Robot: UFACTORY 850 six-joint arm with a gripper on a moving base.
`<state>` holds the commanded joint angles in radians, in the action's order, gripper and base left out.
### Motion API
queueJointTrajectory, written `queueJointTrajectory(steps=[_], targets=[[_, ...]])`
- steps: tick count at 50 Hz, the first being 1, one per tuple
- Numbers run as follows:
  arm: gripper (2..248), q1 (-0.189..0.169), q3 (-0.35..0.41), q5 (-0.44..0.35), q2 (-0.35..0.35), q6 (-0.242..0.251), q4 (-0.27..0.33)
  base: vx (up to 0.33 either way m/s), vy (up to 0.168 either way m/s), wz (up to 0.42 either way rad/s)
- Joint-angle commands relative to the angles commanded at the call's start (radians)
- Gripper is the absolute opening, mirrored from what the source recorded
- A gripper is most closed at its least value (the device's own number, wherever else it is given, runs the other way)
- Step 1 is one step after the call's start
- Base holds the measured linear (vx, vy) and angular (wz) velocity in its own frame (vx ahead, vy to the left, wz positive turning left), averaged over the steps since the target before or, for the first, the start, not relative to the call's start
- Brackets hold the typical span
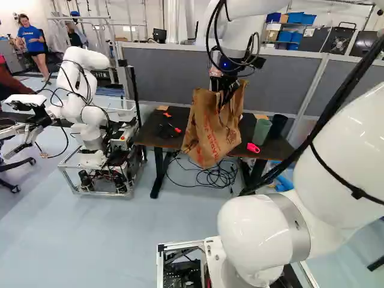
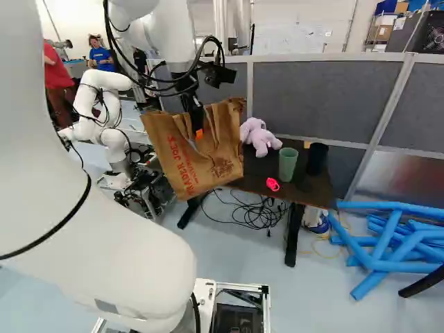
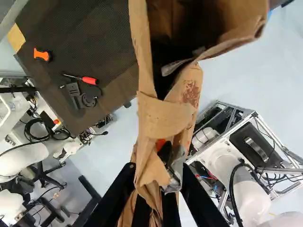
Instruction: Pick up the bag on the ground and place it on the table
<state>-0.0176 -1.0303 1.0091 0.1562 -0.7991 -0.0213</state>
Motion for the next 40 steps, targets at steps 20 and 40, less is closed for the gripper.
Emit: queueJointTrajectory(steps=[20, 40], targets=[[21, 0.0, 0.0, 0.0, 0.0, 0.0, 0.0, 0.173, 0.006, -0.002], [21, 0.0, 0.0, 0.0, 0.0, 0.0, 0.0, 0.144, 0.003, -0.004]])
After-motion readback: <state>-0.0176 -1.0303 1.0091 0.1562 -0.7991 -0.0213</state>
